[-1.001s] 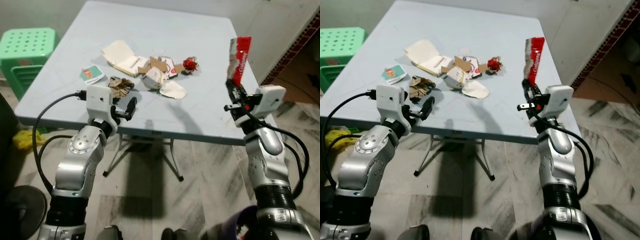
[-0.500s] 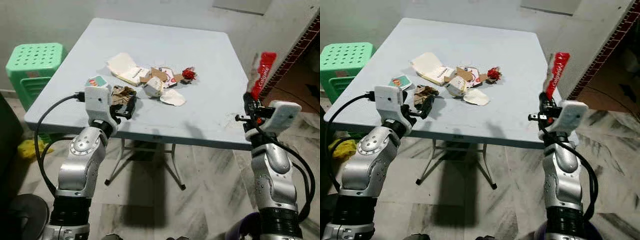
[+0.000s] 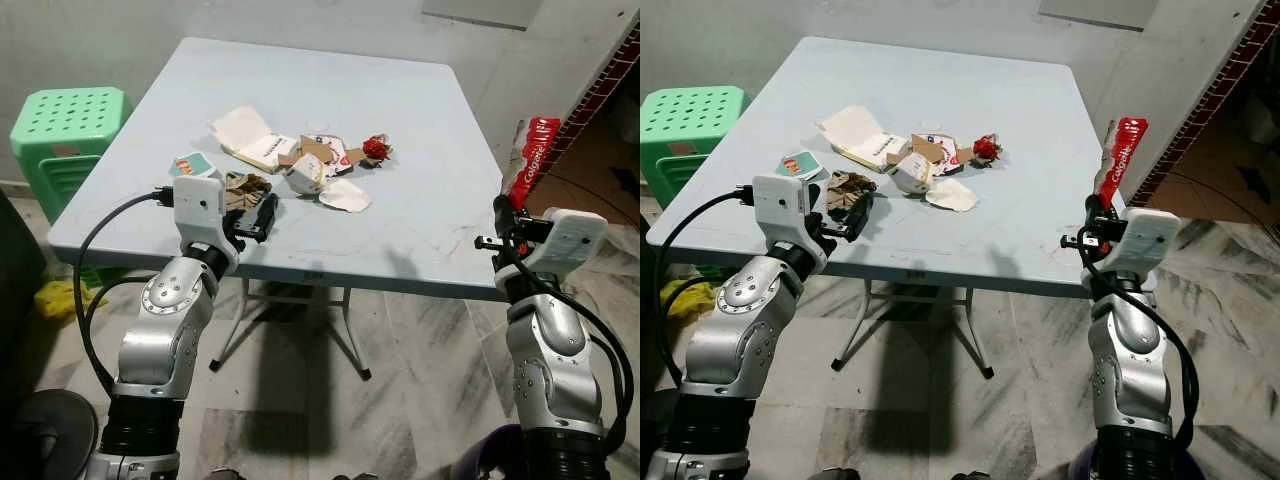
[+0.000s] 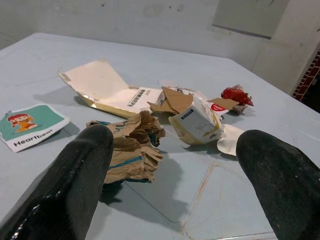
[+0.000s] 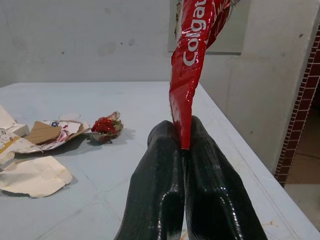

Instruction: Picking trash to rubbish bin

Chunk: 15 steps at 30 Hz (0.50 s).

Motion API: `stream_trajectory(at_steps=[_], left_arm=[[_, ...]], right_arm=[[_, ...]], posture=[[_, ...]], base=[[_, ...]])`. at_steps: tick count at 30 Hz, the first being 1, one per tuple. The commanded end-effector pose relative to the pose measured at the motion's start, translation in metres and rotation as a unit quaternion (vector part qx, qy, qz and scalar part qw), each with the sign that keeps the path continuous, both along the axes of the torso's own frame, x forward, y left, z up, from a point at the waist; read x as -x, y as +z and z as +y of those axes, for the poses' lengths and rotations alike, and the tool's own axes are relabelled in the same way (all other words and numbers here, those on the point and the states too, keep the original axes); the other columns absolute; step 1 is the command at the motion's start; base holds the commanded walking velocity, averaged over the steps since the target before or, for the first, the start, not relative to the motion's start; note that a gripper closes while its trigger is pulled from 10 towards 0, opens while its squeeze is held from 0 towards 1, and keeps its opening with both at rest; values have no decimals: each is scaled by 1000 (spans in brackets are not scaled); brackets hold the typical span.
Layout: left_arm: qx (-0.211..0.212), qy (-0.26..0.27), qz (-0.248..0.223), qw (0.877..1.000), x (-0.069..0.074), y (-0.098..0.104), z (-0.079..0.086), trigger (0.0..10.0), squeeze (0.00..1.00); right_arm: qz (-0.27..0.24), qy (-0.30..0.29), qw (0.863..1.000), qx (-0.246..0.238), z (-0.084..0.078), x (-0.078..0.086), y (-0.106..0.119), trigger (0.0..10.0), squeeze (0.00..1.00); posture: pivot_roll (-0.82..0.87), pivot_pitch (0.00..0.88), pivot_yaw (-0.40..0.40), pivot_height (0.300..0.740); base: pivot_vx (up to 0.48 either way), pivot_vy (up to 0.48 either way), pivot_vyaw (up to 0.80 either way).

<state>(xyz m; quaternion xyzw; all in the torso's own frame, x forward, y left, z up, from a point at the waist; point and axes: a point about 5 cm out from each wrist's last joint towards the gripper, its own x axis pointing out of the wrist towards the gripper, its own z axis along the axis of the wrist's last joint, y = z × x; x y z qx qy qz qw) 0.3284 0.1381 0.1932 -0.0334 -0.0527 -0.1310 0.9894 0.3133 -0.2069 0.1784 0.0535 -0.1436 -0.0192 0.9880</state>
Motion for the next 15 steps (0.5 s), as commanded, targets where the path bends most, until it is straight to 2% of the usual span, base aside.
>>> stream_trajectory(at_steps=[1,15], left_arm=[[-3,-5,5,1000,1,-4,-4,10000,0],[-8,-19,-1,1000,-1,-5,-10,10000,0]], right_arm=[[-5,-9,1000,3,-2,3,4,10000,0],[11,-18,1000,5,-2,6,-1,10000,0]], posture=[[15,101,-86,740],[4,81,-79,740]], base=[[0,0,0],[0,0,0]])
